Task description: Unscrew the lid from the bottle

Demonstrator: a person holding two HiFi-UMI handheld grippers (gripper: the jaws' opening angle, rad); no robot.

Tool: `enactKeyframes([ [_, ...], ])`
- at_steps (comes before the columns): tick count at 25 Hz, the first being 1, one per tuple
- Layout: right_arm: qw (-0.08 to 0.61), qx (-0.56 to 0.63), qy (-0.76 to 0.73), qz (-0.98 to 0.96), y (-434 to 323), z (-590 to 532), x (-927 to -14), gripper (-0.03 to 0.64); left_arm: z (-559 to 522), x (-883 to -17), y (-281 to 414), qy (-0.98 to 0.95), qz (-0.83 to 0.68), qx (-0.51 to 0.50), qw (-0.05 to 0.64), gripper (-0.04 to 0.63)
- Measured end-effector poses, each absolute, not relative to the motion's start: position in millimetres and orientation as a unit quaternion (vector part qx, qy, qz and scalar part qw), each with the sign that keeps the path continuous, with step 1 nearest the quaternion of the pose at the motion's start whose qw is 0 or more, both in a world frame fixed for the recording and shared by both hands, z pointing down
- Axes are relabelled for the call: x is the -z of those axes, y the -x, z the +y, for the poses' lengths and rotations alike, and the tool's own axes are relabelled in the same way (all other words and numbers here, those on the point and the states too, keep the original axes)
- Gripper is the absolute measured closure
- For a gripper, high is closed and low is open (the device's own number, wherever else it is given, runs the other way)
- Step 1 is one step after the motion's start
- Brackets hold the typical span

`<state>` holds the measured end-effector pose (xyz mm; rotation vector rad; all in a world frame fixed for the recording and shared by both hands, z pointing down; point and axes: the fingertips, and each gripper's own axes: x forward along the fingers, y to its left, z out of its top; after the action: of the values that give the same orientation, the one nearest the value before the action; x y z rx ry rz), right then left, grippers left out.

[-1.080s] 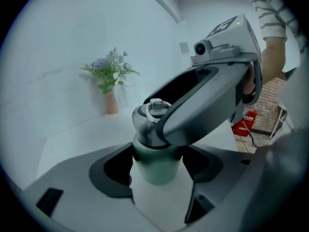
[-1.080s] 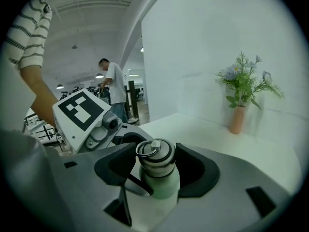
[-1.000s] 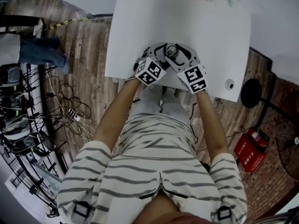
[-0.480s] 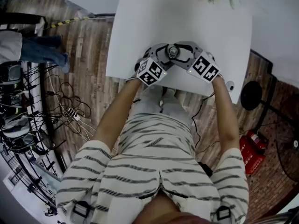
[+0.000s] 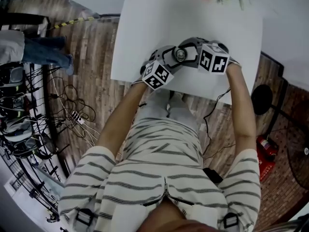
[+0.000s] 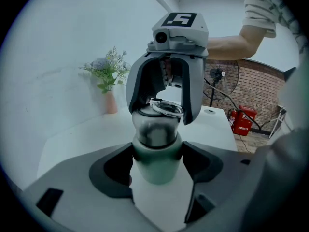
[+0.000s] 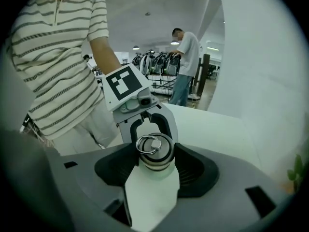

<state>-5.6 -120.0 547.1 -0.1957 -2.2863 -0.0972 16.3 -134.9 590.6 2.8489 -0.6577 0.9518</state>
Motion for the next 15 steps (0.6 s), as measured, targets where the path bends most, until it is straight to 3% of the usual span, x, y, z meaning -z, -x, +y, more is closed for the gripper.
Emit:
enactKeyframes([
  [4, 0.443, 0.067, 0.103, -0.888, 4.4, -120.4, -549.3, 0.357, -135.1, -592.8, -16.6, -0.925, -0.214, -0.311, 0.035, 0.278],
  [9, 0.436, 0.068, 0.087, -0.893, 4.2, -122.9, -548.7, 0.354, -137.1, -593.4, -17.6, -0.925, -0.214, -0.312, 0.033, 0.278],
  [15, 0.398, 0.035, -0.012, -0.917, 3.2, -117.7, -548.6, 0.271, -134.6, -593.9, -19.4, -0.924, -0.215, -0.314, 0.034, 0.278],
])
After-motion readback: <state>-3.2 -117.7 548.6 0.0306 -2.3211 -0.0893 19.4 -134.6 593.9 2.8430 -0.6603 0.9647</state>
